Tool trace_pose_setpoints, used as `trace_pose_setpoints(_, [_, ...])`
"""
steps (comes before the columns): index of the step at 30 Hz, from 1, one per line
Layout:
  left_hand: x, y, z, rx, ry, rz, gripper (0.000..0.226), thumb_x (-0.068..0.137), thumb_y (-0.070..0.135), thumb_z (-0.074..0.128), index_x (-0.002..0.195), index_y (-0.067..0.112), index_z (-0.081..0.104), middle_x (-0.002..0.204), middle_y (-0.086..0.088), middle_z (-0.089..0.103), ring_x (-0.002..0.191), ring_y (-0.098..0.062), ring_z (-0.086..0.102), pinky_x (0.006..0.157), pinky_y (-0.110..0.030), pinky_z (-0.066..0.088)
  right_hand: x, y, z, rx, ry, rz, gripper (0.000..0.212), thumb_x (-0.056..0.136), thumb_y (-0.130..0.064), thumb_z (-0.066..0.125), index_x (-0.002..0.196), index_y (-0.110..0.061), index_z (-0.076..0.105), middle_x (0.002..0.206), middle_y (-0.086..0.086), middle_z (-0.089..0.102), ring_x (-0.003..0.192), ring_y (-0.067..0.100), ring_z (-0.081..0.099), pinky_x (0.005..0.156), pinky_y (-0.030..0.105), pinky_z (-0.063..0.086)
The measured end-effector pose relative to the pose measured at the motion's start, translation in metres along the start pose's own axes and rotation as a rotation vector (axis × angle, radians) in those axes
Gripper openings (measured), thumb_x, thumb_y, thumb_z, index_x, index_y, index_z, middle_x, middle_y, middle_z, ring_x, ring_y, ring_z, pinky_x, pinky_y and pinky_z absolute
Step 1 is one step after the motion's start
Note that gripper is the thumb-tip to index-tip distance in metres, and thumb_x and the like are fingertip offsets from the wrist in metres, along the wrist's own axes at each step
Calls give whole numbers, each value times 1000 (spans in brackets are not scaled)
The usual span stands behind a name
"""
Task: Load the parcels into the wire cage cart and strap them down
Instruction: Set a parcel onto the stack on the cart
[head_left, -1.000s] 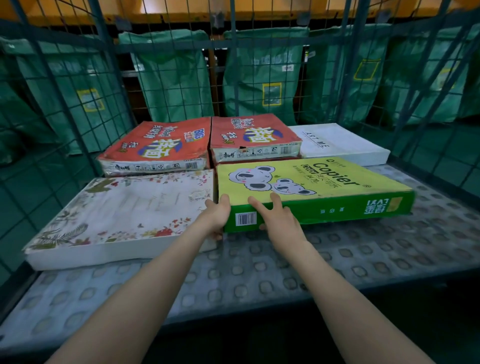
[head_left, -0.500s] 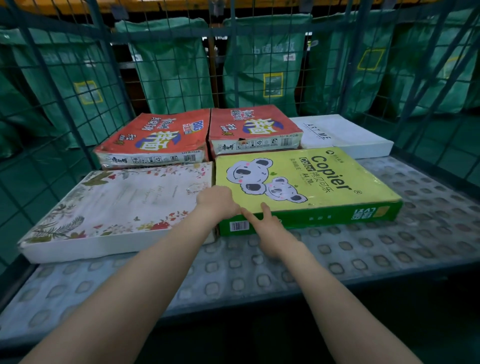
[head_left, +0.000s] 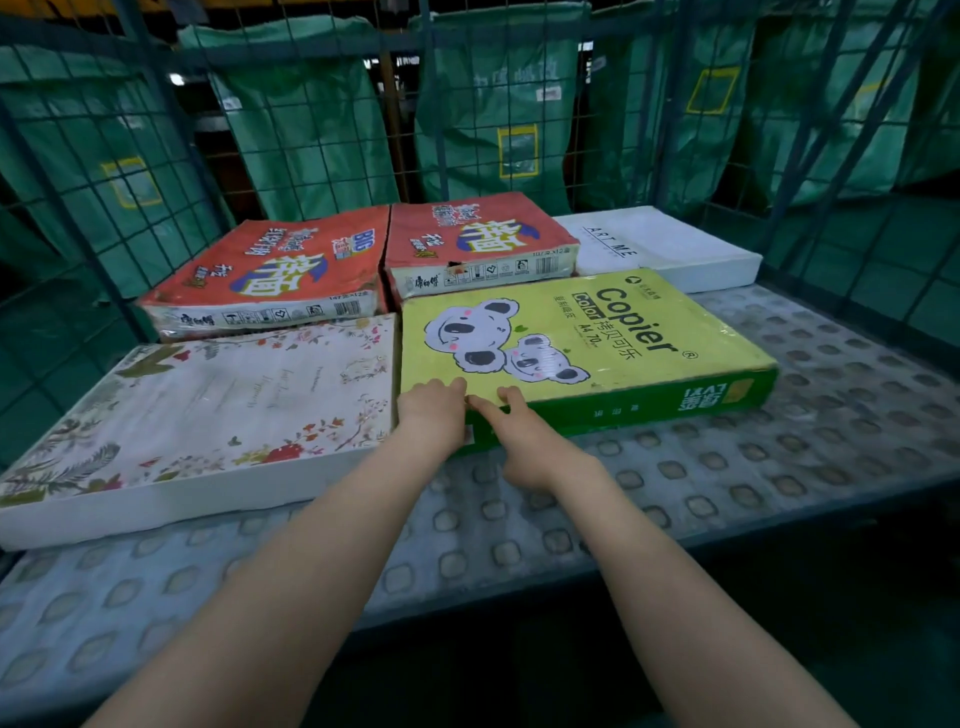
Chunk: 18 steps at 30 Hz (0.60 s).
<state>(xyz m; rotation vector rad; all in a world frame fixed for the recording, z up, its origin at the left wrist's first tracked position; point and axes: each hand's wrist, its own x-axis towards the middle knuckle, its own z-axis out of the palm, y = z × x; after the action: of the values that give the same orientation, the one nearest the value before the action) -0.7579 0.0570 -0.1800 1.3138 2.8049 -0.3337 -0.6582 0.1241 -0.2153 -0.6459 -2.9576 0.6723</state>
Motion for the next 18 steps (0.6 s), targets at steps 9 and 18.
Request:
trace_pose_setpoints(9, [7, 10, -29, 169, -124, -15, 47, 94, 20, 49, 139, 15, 36, 122, -4, 53, 97, -23, 51, 72, -33, 38, -18, 20, -29, 219, 86, 86, 87, 79, 16, 43, 151, -25, 18, 155, 7, 19, 141, 25, 23, 107, 32, 32])
trace_pose_setpoints(18, [3, 71, -43, -261, -19, 204, 14, 89, 8, 46, 101, 16, 45, 89, -3, 44, 79, -23, 44, 62, -29, 33, -69, 71, -59, 434, 306, 303, 71, 82, 15, 36, 144, -19, 35, 148, 12, 33, 118, 29, 49, 68, 23, 44])
